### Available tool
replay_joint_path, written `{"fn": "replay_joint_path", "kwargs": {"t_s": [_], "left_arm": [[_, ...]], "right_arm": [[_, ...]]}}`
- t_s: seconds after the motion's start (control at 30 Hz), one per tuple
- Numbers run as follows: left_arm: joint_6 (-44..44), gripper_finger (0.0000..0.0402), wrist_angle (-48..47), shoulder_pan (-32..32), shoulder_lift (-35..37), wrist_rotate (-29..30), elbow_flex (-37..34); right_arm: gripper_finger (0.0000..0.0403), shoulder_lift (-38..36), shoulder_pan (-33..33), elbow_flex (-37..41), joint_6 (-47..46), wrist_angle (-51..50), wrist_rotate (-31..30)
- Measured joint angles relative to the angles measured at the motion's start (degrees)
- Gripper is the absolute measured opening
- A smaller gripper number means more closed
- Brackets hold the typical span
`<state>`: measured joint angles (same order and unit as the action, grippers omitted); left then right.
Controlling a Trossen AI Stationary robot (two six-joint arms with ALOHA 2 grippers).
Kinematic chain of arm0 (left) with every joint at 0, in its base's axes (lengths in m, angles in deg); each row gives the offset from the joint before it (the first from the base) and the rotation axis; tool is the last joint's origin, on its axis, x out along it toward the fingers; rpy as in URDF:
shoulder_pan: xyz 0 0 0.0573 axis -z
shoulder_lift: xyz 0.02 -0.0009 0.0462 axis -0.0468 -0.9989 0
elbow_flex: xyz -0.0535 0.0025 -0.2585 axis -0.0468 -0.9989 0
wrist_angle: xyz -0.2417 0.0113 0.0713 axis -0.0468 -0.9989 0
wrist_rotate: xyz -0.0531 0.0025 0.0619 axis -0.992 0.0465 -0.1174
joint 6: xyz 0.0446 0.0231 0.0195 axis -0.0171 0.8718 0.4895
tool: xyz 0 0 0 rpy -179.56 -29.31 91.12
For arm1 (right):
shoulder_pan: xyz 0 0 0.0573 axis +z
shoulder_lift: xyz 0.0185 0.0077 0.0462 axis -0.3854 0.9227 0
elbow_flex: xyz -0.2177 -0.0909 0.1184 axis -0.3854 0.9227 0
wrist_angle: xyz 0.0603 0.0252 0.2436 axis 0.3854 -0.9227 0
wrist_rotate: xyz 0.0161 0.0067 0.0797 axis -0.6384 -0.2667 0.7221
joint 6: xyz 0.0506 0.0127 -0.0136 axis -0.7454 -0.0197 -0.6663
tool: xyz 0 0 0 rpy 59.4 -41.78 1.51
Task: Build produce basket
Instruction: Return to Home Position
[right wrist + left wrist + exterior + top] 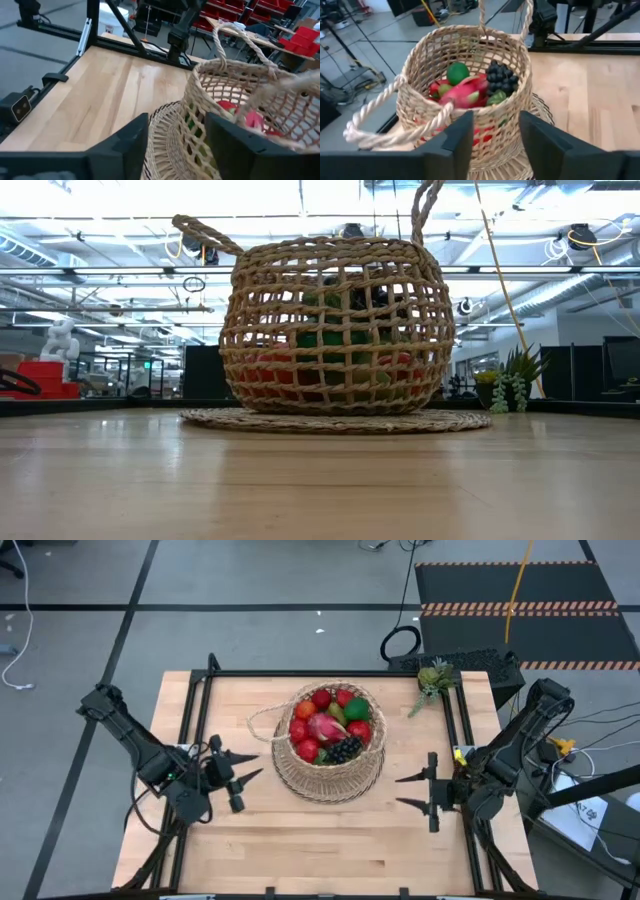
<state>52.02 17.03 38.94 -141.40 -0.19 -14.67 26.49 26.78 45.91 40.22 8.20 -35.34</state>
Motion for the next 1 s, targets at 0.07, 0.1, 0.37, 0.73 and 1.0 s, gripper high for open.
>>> {"fn": "replay_joint_path", "kwargs": {"t_s": [0.07, 0.1, 0.37, 0.73, 1.0], "left_arm": [[1.83, 0.0136, 3.5, 0.81, 2.6, 0.05, -4.08], [3.14, 0.012, 5.37, 0.97, 3.84, 0.02, -6.16], [12.58, 0.0008, 22.5, 1.25, 14.43, -1.65, -23.02], [32.57, 0.0005, 55.64, -2.01, 22.36, -12.27, -41.6], [36.63, 0.0004, 68.15, -6.21, 22.56, -19.66, -48.39]], "right_arm": [[0.0172, -2.64, 0.0, 2.68, -0.47, 1.05, 0.03], [0.0162, -3.94, 0.0, 3.93, -0.5, 1.55, 0.05], [0.0085, -12.64, -0.75, 13.46, 0.04, 5.91, 1.0], [0.0003, -18.64, -7.29, 26.12, 8.06, 24.93, 16.14], [0.0001, -19.81, -15.14, 32.7, 8.41, 32.67, 27.08]]}}
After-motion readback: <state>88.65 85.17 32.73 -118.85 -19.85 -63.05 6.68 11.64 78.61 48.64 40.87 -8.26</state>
